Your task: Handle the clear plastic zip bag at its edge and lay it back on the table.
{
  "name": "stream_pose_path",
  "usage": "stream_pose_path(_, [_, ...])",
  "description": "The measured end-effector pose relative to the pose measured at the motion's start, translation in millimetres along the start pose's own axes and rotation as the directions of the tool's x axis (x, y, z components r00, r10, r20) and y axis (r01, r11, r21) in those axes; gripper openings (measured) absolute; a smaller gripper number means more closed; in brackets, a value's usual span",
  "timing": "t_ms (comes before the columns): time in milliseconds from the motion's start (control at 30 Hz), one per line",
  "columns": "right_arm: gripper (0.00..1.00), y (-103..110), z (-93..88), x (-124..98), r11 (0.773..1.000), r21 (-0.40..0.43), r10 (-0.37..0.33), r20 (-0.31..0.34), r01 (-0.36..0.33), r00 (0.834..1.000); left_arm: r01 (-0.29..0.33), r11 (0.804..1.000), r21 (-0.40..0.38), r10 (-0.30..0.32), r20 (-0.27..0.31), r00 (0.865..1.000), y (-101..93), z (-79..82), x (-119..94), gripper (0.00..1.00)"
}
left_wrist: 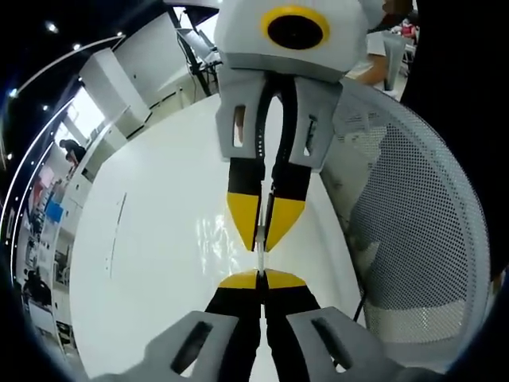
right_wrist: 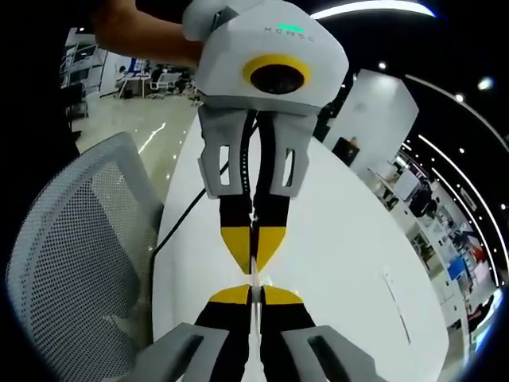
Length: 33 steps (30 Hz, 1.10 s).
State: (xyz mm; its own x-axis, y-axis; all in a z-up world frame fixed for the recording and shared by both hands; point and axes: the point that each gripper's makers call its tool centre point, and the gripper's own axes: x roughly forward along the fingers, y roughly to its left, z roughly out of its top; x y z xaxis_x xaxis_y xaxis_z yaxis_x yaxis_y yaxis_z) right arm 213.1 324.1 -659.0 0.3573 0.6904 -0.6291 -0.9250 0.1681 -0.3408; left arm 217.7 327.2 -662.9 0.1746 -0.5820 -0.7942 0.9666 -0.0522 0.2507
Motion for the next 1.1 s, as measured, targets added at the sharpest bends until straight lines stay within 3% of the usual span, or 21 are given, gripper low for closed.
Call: stream_pose_path(1100, [0.00,-0.5,-4.3,-2.6,1.000,0.016,-0.005,-0.006,0.005,1.000,0.001,1.000,-0.011,-0.001,0.002,1.000,0.0,-2.7,-1.9,0.00])
